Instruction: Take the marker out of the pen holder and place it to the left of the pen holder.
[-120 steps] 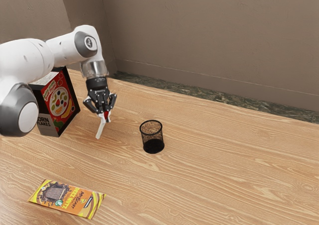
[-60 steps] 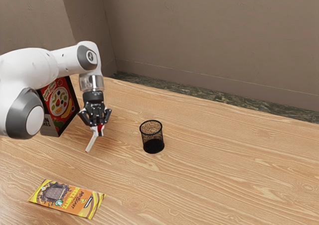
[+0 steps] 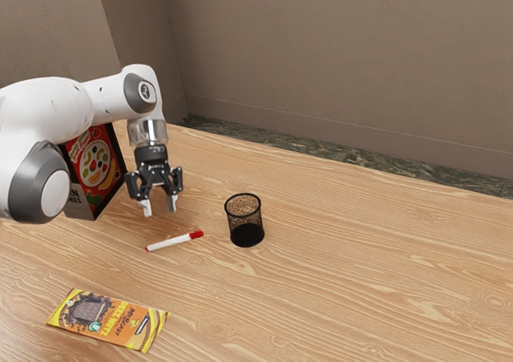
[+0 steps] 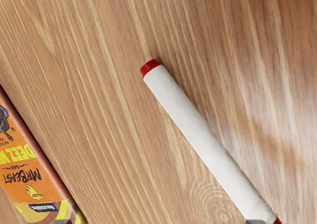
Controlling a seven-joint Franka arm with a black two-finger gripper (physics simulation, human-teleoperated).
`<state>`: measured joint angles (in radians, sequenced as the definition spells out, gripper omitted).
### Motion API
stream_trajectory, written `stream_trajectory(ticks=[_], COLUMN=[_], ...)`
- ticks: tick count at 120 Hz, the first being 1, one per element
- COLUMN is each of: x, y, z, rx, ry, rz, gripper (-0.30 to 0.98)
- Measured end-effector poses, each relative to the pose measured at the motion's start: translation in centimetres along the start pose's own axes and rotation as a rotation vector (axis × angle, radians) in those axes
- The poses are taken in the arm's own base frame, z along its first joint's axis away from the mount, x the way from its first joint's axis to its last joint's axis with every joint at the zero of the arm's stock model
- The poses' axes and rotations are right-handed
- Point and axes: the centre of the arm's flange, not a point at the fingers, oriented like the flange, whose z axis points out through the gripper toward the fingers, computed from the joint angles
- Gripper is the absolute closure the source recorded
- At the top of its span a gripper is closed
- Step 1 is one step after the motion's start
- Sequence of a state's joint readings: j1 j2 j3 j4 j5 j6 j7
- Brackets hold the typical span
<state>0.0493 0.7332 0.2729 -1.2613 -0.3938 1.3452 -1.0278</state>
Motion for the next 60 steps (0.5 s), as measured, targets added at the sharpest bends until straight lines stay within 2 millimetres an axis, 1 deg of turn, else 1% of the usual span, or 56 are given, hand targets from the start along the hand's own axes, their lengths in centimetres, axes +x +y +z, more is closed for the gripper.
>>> stream_trajectory(ticks=[12,18,21,25,30,34,38,44,47,51,60], x=[-0.8,-2.3,-4.0,-7.3,-11.9,-14.3,-16.3,-20.0,-21.3,-22.2,-22.8], y=[-0.2,-0.6,-1.3,-2.8,-5.8,-8.7,-10.9,-12.5,-12.8,-13.0,-13.0], z=[-0.9,-2.5,-4.2,-6.5,-9.6,-11.6,-13.0,-14.2,-14.5,-14.9,-15.5], rx=[-0.022,-0.052,-0.080,-0.117,-0.167,-0.209,-0.251,-0.292,-0.304,-0.315,-0.327], ry=[0.012,0.029,0.049,0.088,0.149,0.189,0.236,0.328,0.367,0.410,0.478], rz=[0.013,0.034,0.058,0.105,0.171,0.218,0.277,0.405,0.460,0.519,0.622], gripper=[0.21,0.18,0.16,0.13,0.11,0.09,0.08,0.06,0.06,0.05,0.03])
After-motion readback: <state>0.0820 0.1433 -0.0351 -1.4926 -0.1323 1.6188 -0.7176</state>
